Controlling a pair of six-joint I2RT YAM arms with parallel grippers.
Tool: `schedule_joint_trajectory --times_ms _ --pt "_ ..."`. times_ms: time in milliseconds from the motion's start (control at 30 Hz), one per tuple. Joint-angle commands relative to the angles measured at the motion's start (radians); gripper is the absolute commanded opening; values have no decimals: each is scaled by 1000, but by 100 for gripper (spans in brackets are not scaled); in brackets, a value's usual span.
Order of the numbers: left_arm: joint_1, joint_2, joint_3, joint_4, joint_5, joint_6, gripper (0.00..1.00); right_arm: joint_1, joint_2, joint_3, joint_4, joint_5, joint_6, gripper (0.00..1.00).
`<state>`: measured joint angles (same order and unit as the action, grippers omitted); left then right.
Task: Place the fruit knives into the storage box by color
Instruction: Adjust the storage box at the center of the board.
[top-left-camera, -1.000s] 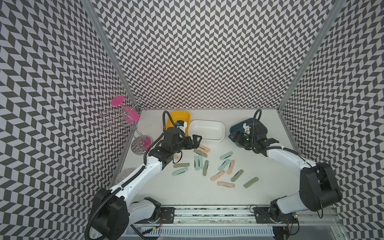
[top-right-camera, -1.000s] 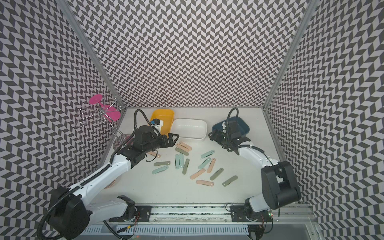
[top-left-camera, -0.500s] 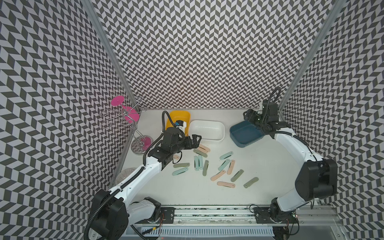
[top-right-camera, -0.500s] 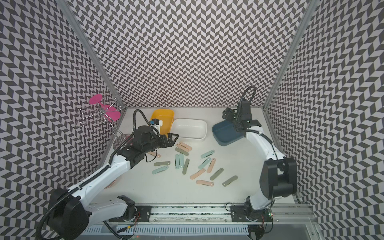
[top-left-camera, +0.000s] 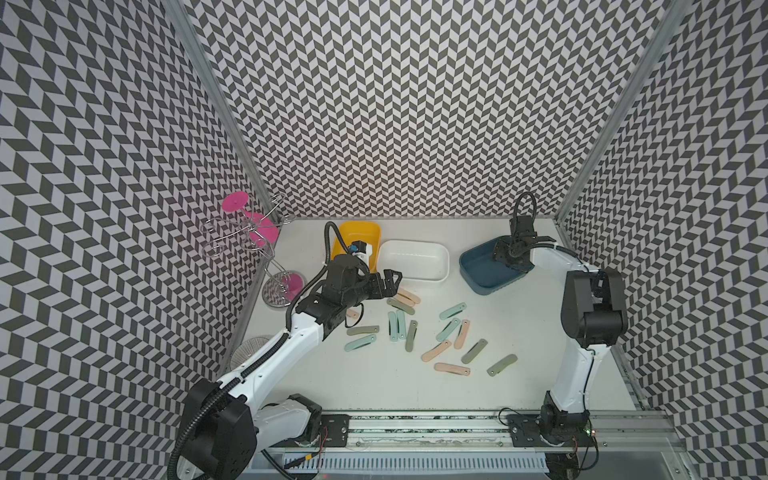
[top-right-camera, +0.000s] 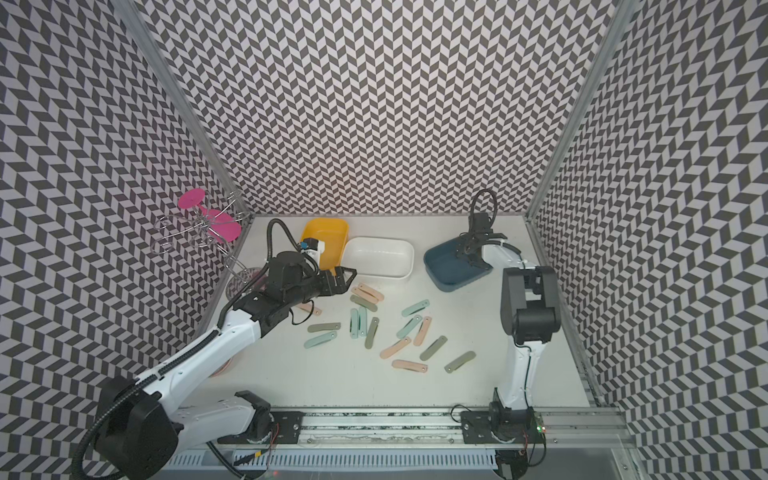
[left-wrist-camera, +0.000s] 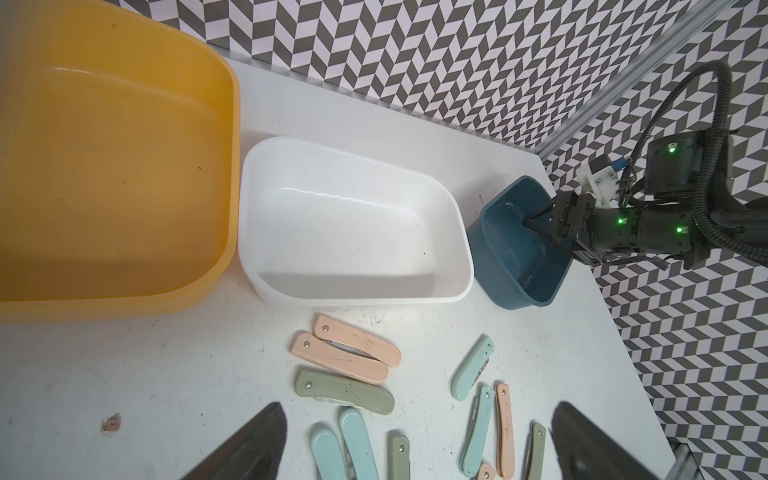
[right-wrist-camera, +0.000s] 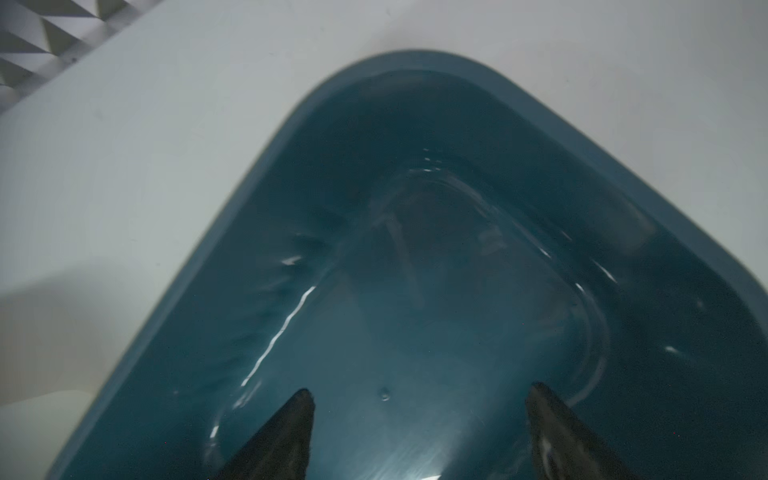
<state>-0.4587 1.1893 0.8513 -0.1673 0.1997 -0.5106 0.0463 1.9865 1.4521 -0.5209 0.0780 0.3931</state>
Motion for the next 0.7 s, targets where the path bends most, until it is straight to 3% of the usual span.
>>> schedule_joint_trajectory --times_ms 0,367,667 --pt "-7 -16 26 -10 -17 5 100 -1 -17 -52 17 42 -10 79" --pt "-6 -55 -9 12 -16 -8 100 11 -152 -244 77 -3 19 77" --pt "-6 -75 -31 14 -20 -7 100 115 -104 -164 54 -21 22 76"
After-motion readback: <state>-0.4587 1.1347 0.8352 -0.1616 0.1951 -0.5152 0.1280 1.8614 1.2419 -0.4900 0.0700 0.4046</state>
